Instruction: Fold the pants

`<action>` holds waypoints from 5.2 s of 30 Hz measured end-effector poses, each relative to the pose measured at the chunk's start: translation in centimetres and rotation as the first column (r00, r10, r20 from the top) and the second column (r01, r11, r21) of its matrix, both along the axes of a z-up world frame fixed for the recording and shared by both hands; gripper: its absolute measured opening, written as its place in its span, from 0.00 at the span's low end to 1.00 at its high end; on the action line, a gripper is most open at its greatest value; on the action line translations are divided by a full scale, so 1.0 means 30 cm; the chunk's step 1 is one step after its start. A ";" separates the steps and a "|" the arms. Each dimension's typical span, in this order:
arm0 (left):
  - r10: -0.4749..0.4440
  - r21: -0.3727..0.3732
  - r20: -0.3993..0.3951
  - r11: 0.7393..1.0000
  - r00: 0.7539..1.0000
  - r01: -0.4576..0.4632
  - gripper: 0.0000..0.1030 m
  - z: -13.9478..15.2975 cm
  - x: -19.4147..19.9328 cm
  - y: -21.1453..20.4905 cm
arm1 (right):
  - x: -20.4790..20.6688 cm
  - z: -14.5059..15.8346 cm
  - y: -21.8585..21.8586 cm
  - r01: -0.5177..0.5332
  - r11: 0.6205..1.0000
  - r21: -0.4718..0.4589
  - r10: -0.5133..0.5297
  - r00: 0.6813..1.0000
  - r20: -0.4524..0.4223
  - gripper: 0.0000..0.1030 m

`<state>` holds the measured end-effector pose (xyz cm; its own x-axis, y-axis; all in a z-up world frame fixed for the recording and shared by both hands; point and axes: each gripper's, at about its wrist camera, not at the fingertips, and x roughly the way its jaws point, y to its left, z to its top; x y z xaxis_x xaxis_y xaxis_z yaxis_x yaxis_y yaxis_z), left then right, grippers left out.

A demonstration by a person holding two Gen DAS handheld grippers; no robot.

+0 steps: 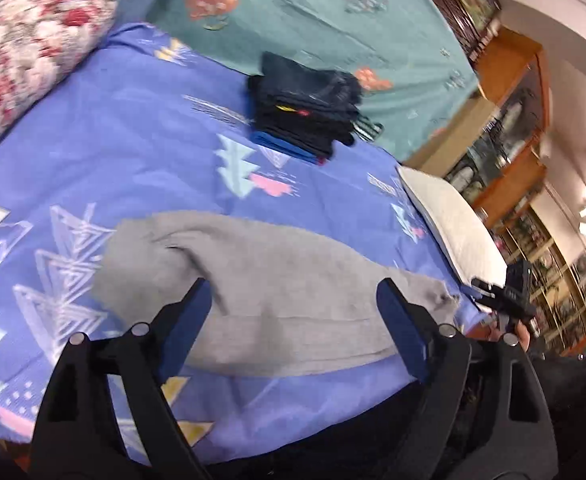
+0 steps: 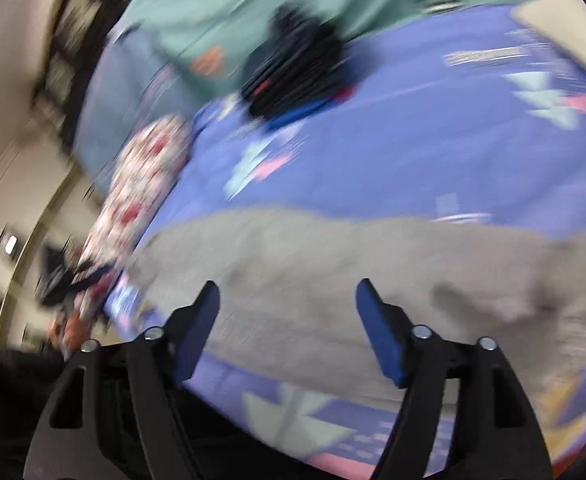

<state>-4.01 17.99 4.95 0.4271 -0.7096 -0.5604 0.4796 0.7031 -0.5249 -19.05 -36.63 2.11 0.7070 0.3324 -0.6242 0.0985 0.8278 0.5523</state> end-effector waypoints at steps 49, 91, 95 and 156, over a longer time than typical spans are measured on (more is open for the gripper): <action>-0.250 0.105 -0.188 0.956 0.950 0.273 0.85 -0.294 0.126 -0.384 | 0.737 -0.235 0.528 -0.585 0.636 0.503 0.744 0.638 -0.200 0.88; -0.224 0.193 -0.212 0.945 0.951 0.266 0.86 -0.337 0.116 -0.366 | 0.667 -0.200 0.458 -0.562 0.689 0.457 0.675 0.728 -0.122 0.78; -0.227 0.186 -0.210 0.946 0.951 0.266 0.86 -0.337 0.108 -0.360 | 0.732 -0.282 0.381 -0.437 0.767 0.470 0.601 0.747 -0.285 0.80; 0.034 0.249 -0.179 0.968 0.983 0.011 0.74 -0.347 0.281 -0.098 | 0.822 -0.137 0.253 -0.364 0.928 0.084 0.373 0.894 -0.249 0.44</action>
<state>4.41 15.05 -5.45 0.3100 -0.5338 -0.7867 0.3843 0.8272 -0.4099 5.61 -29.05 -2.01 0.3472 0.5625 -0.7504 -0.0680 0.8131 0.5781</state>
